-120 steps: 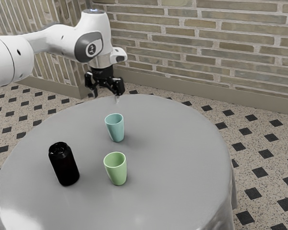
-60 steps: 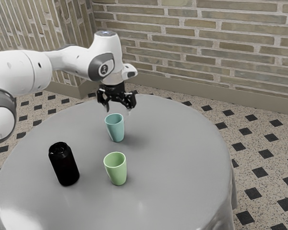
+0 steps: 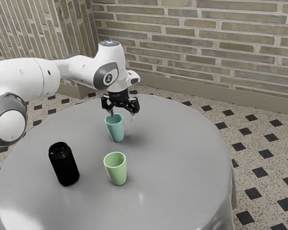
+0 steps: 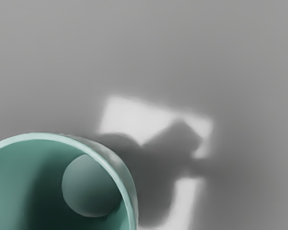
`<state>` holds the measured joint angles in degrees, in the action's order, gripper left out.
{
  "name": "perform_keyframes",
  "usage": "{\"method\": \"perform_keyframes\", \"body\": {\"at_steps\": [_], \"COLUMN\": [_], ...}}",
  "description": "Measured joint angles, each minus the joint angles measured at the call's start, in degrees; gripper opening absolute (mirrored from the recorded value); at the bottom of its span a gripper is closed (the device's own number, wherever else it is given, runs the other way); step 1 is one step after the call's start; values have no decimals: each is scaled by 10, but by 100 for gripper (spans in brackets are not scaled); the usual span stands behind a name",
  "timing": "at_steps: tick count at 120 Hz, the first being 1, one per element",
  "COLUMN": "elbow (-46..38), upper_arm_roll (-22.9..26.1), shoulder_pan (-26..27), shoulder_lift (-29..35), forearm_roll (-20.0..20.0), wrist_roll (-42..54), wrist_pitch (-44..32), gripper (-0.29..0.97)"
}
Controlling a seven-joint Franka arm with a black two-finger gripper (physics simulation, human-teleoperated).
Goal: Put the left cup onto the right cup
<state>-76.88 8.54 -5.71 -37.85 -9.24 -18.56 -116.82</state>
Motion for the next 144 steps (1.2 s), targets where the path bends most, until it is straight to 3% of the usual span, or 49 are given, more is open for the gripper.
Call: {"method": "perform_keyframes", "body": {"at_steps": [56, 126, 144], "elbow": [0, 0, 0], "upper_arm_roll": [-4, -16, -17], "shoulder_pan": [0, 0, 0], "shoulder_lift": [-33, -44, -44], "forearm_roll": [-7, -7, -5], "wrist_roll": [-8, -7, -6], "wrist_pitch": [-45, -57, -58], "gripper": [66, 6, -4]}}
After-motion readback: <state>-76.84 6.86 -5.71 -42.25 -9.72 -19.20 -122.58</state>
